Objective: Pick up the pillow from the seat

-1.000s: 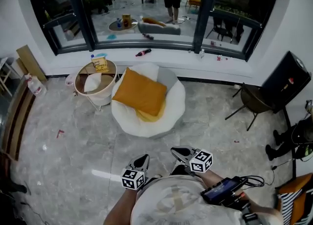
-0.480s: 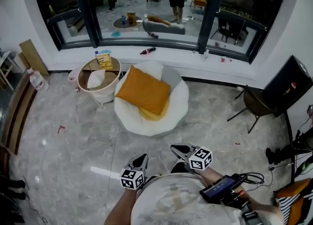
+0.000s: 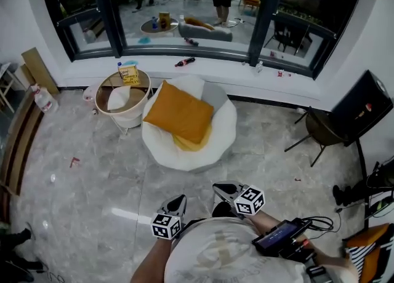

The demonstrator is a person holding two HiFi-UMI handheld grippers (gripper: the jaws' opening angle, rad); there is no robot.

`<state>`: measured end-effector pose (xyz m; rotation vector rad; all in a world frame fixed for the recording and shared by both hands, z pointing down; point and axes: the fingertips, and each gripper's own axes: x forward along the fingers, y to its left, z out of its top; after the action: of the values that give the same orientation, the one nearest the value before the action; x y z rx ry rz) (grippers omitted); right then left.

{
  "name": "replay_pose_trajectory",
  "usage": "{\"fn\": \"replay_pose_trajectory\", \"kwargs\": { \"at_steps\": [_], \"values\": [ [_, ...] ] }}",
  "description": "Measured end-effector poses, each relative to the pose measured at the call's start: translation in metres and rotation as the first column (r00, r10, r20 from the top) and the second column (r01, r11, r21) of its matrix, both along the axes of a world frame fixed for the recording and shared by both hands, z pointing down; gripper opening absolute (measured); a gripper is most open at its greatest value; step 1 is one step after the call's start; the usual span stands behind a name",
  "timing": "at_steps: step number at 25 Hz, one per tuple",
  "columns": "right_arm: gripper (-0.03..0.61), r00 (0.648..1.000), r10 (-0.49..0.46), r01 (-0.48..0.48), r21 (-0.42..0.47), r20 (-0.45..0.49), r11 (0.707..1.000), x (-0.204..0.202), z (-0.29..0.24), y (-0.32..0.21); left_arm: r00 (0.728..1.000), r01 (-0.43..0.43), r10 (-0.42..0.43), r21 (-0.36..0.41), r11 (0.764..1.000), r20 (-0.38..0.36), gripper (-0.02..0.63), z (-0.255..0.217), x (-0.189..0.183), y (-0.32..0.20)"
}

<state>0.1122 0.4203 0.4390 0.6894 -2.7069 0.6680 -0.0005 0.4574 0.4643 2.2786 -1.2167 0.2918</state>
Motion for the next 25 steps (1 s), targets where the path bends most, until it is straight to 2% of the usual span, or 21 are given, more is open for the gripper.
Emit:
{"fn": "replay_pose_trajectory", "kwargs": {
  "at_steps": [7, 12, 17, 25],
  "values": [
    [0.014, 1.0, 0.021, -0.021, -0.009, -0.014, 1.0, 0.021, 0.008, -0.035, 1.0, -0.022, 0.022, 0.001, 1.0, 0.01, 0.011, 0.002, 0.012, -0.03],
    [0.014, 1.0, -0.005, 0.005, -0.045, 0.004, 0.999, 0.009, 0.017, -0.062, 1.0, 0.007, -0.006, -0.034, 0.999, 0.018, 0.011, 0.01, 0.008, -0.053],
    [0.014, 0.999, -0.037, 0.038, -0.054, 0.026, 0.998, 0.0, 0.023, -0.106, 0.999, 0.026, -0.025, -0.036, 0.999, 0.046, 0.011, 0.01, 0.004, -0.097],
    [0.014, 0.996, -0.063, 0.067, -0.066, 0.056, 0.996, 0.014, 0.026, -0.182, 0.995, 0.057, -0.053, -0.046, 0.997, 0.087, 0.011, 0.005, 0.019, -0.17]
  ]
}}
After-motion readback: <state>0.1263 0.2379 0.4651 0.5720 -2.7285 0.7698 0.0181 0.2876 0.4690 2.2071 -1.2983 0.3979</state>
